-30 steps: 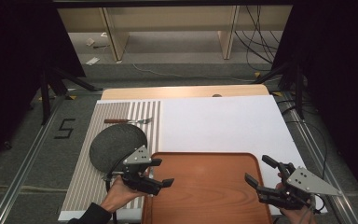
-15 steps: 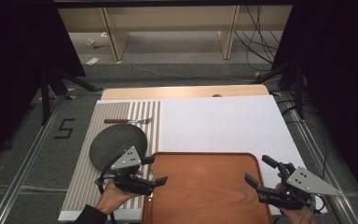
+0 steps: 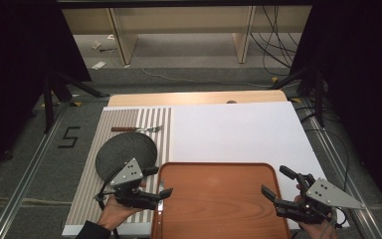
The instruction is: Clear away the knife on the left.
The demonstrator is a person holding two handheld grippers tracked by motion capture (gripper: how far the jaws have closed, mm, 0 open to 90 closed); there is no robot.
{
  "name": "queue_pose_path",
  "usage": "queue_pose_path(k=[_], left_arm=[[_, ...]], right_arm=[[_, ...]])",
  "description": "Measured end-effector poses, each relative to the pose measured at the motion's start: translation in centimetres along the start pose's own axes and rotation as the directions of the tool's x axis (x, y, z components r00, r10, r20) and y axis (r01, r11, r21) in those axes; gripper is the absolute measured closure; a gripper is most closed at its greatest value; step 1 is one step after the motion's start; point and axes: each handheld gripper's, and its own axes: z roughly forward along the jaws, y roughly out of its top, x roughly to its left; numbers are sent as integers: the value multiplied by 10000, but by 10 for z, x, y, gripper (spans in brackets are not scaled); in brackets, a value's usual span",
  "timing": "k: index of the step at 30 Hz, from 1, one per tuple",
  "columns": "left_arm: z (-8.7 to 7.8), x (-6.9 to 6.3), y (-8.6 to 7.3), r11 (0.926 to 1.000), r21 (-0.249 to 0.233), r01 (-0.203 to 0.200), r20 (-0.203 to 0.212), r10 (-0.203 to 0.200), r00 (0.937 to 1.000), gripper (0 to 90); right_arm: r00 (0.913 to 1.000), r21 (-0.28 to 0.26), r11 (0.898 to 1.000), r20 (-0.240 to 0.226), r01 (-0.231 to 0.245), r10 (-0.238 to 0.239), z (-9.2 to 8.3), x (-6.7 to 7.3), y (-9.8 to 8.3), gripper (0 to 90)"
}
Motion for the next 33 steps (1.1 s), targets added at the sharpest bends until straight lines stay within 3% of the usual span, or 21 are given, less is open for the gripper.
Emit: queue_pose_path(k=[12,33], left_arm=[[-5,-1,-7,9996,-280,97,-225,-103,9997,165],[-4,-1,-5,9995,-302,84,-160,-88,9998,164]], right_arm=[[10000,-23,10000,19,-9,9,-1,0,0,201],[10000,-6,10000,-22,21,-21,-1,1,1,201]])
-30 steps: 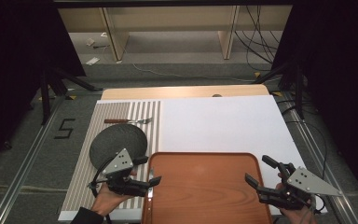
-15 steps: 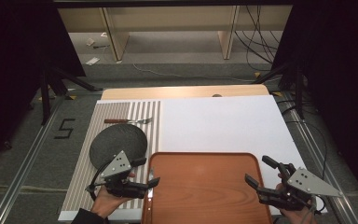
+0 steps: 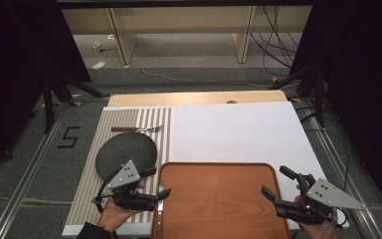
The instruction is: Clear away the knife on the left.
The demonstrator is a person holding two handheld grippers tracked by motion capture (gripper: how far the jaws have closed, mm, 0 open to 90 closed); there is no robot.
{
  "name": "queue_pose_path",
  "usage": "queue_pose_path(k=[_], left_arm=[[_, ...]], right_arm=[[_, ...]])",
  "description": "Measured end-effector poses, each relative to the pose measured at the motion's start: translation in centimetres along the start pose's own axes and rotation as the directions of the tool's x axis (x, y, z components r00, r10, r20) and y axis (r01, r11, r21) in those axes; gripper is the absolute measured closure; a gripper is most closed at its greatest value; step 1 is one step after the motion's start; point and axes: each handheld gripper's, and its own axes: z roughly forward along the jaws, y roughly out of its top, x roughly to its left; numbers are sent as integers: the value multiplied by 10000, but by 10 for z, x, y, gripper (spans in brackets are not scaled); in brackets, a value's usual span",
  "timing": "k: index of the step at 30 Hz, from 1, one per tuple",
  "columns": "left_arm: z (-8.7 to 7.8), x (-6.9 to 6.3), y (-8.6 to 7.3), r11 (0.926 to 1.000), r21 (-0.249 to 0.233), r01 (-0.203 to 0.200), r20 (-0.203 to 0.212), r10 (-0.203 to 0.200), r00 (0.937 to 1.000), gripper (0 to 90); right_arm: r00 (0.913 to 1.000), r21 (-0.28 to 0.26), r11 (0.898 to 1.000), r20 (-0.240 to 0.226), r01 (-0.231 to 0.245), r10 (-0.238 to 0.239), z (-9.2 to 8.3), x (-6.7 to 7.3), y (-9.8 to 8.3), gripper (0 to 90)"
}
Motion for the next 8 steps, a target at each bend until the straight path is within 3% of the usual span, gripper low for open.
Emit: queue_pose_path(k=[8], left_arm=[[4,-2,1,10000,86,27,101,-28,9999,164]], right_arm=[[10000,7,10000,18,3,-3,0,0,0,201]])
